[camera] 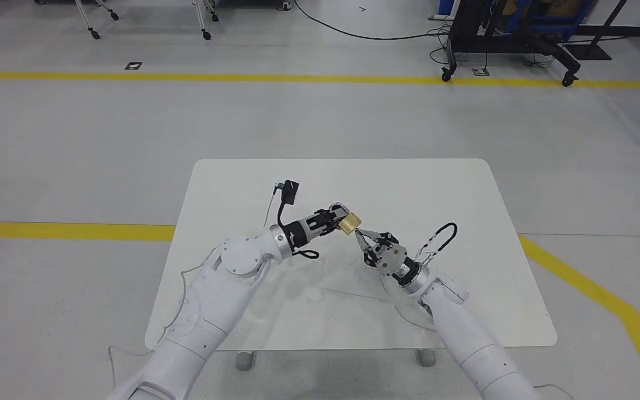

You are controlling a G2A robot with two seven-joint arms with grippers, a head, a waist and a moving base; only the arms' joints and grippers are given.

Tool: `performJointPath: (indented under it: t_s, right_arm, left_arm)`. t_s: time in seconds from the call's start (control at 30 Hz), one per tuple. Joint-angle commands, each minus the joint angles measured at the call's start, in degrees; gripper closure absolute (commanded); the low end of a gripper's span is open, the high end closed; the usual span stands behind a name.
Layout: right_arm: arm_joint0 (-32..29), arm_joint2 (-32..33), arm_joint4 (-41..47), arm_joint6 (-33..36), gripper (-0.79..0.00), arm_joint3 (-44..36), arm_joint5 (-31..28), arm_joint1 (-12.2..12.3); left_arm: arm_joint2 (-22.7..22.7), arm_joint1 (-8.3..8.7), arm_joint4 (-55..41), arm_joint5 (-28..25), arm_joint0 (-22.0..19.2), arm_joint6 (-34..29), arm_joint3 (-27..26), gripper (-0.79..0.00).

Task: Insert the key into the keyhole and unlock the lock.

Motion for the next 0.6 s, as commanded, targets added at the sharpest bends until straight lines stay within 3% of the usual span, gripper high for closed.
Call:
performJointPath:
  t_s: [0.0,0.13,0.3,0.33,0.4,0.43,0.53,0.57]
  right_arm:
    - [0.67,-0.12,3.41,2.31,0.0,1.73,4.87,-0.18]
    - [2.15,-0.39,3.5,3.68,0.0,3.98,7.34,-0.28]
    - [2.91,-0.41,-2.17,4.33,0.0,3.99,2.81,0.02]
    - [2.89,-0.18,-4.54,4.16,-0.086,3.63,0.66,0.24]
    - [2.41,0.9,-9.08,2.81,-0.736,2.34,-4.71,0.76]
    - [1.93,1.79,-11.06,2.02,-0.785,1.34,-7.54,1.07]
    - [-0.68,5.65,-17.77,0.17,-0.785,-2.96,-15.34,2.41]
    - [-1.89,8.12,-21.86,-3.71,-0.785,-4.33,-20.42,3.06]
  left_arm:
    - [0.13,0.01,0.4,-0.95,0.01,-0.16,-0.15,0.0]
    - [0.11,0.03,1.14,-2.07,0.1,0.37,-0.21,0.0]
    - [-0.6,0.13,0.89,-1.68,0.41,1.68,-0.21,0.0]
    - [-0.68,0.13,0.71,-1.24,0.45,1.9,-0.21,0.0]
    - [-0.89,0.14,0.49,-0.14,0.43,2.36,-0.05,0.0]
    - [-0.96,0.13,0.34,0.63,0.4,2.49,0.1,0.0]
    - [-0.93,0.14,0.63,3.16,-0.19,2.21,0.66,0.0]
    - [-0.81,0.16,1.6,3.93,-0.51,2.38,0.86,0.0]
